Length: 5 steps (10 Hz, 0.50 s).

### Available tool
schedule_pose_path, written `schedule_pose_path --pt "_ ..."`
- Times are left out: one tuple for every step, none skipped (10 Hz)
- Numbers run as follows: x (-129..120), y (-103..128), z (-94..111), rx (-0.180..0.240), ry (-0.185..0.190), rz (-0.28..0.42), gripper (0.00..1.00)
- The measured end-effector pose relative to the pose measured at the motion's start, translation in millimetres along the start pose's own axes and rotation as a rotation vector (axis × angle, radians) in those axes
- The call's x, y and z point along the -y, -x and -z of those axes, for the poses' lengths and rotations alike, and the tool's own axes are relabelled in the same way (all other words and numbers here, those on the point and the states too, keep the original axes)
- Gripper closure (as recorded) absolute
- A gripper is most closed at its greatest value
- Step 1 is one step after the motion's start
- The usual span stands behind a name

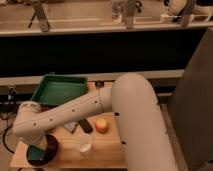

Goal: Wipe purple bowl with sponge

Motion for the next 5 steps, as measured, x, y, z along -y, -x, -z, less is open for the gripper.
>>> schedule_pose_path --pt "-7 1 1 0.002 0.010 -0.007 1.00" --pt "-12 1 1 0.002 0.018 -0.015 1.00" --pt "-19 1 1 0.001 0.028 -0.025 1.00" --pt "-26 0 0 -0.002 0.038 -0.035 1.00" --pt "-32 -1 0 -0.010 0.048 -0.046 1.00"
